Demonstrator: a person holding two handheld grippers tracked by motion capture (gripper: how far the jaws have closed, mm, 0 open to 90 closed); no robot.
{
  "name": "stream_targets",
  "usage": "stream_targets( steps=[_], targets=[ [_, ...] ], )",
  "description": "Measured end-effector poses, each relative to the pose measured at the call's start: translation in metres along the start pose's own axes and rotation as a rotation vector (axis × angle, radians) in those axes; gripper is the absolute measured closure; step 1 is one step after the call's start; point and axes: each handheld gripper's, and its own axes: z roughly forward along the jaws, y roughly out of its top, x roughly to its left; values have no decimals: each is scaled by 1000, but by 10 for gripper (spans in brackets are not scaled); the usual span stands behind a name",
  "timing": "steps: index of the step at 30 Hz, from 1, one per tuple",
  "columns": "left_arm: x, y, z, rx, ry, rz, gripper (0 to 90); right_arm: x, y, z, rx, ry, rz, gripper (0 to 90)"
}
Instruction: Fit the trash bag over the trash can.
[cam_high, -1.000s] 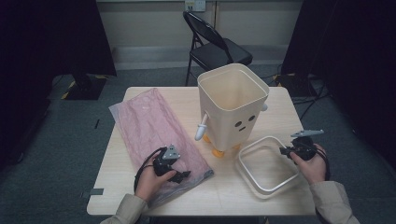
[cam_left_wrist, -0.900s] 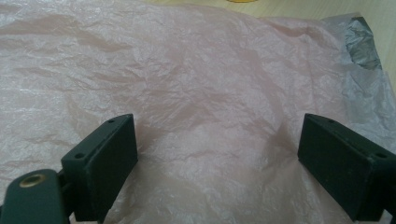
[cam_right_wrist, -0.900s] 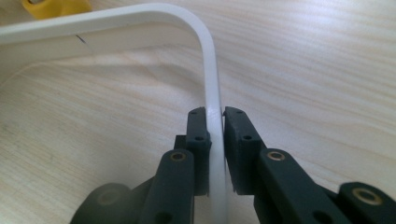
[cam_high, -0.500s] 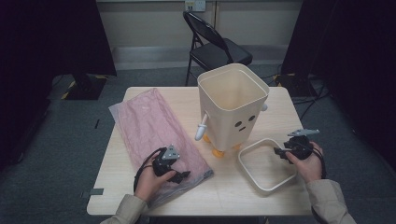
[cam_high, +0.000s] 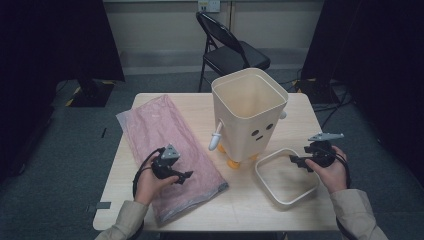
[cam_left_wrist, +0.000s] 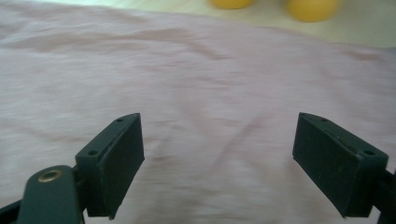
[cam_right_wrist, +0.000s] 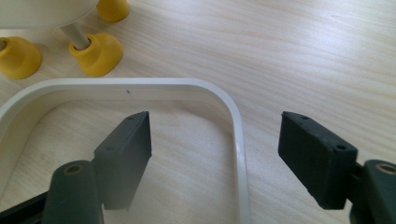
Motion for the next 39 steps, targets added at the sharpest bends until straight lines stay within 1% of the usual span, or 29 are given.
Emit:
stream_targets(
  steps=[3,4,5,6,7,9,10,12,14,15,18,20,21,22,23,24,25,26,27,28,30,31,33,34,35,36,37,38,39],
  targets=[
    [14,-2,9,49,20,-17,165,0,2,1,-13,21,12,227],
    [17,-4,13,48,16,-39,171,0,2,1,-18,27,13,223],
    [18,-6,16,52,7,-50,173,0,2,2,-18,30,10,208],
    [18,-7,18,42,1,-49,173,1,2,2,-17,33,8,202],
    [18,-8,18,41,14,-39,156,1,1,3,-18,39,4,202],
    [14,-9,17,36,11,-40,156,2,0,5,-13,44,0,202],
    [10,-11,16,36,13,-25,154,2,-1,5,-12,45,-3,202],
    [1,-15,14,16,-3,-22,150,3,-2,5,0,44,-14,202],
    [-9,-19,10,5,-21,1,150,3,-4,5,-1,58,-19,200],
    [-16,-23,7,0,-27,9,150,3,-5,4,1,54,-20,200],
    [-35,-29,1,-10,-67,34,148,3,-8,2,4,59,-19,200],
    [-48,-32,-4,-3,-101,43,148,3,-10,0,4,63,-15,200],
    [-53,-32,-6,7,-117,43,148,3,-11,-1,0,65,-16,200],
    [-57,-33,-9,17,-144,34,153,3,-12,-1,2,64,-12,200],
    [-59,-32,-12,19,-157,12,170,3,-13,-2,5,62,-12,199],
    [-58,-32,-14,19,-153,2,211,3,-13,-3,0,65,-12,199],
    [-54,-29,-17,9,-142,11,215,3,-13,-4,0,66,-10,200],
    [-48,-26,-20,1,-116,4,199,3,-12,-5,-2,62,-10,200],
    [-38,-21,-22,-5,-71,11,199,3,-11,-5,-3,62,-9,200],
    [-33,-18,-23,-4,-57,21,187,3,-10,-6,-3,56,-11,200],
    [-11,-8,-23,-21,-13,4,186,3,-7,-7,-6,60,-15,200],
    [-2,-4,-21,-15,6,-14,180,5,-6,-7,-2,58,-16,200],
    [17,1,-14,-8,37,-35,171,6,-3,-6,-5,58,-22,200],
    [24,2,-10,-4,37,-46,171,7,-1,-6,-6,63,-28,200],
    [32,1,-5,-12,40,-66,175,8,1,-5,-6,60,-29,200],
    [35,0,-3,-7,45,-75,190,10,2,-4,-1,64,-30,200],
    [36,-2,1,3,51,-89,187,10,3,-2,0,66,-38,200],
    [35,-3,4,14,46,-95,187,11,4,-1,2,70,-38,200],
    [35,-6,6,32,45,-88,188,11,4,0,1,68,-45,200]
  ],
)
